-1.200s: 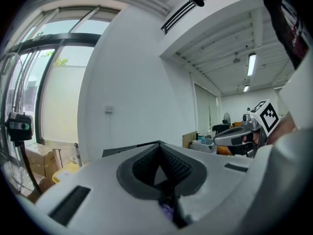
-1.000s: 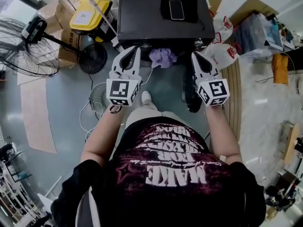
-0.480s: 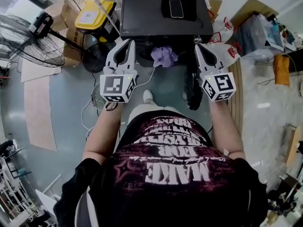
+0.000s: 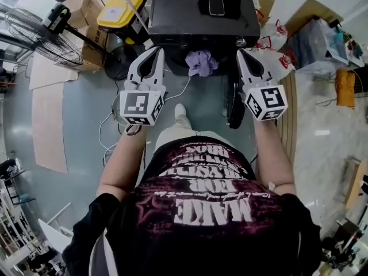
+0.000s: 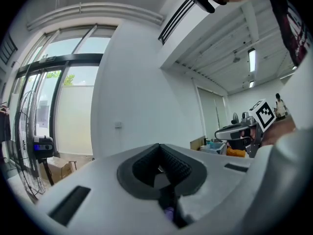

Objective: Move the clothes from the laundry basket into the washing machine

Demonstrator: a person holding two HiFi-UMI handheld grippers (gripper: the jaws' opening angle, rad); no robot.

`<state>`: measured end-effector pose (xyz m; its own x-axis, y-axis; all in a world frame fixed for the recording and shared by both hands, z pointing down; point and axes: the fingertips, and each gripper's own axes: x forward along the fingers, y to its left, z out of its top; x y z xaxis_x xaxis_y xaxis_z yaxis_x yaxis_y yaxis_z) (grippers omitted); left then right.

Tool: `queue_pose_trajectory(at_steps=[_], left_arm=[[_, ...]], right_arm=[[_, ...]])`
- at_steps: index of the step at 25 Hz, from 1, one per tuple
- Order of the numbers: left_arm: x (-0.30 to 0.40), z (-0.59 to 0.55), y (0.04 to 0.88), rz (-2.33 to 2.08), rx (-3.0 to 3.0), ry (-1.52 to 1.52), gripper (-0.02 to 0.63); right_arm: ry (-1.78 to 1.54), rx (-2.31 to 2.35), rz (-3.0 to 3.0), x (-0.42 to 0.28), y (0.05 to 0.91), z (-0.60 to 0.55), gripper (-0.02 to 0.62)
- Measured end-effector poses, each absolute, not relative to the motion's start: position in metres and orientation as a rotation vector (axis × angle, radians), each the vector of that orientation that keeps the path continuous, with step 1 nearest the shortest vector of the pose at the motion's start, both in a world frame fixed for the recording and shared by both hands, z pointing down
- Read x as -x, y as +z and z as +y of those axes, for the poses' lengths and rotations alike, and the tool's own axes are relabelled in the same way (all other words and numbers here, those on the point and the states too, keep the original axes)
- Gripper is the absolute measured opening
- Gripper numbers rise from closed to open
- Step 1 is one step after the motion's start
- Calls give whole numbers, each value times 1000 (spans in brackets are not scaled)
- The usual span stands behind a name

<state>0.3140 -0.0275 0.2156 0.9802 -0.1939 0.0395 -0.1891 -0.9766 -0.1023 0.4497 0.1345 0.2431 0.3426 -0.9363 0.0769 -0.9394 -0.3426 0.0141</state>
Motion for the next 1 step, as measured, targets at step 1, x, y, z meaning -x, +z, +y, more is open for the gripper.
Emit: queue_pose_trajectory(at_steps=[1], left_arm=[[-313,-24,216,297,3028,-77,5]], right_arm=[[88,-2529,-1770,-449,244,138,3]])
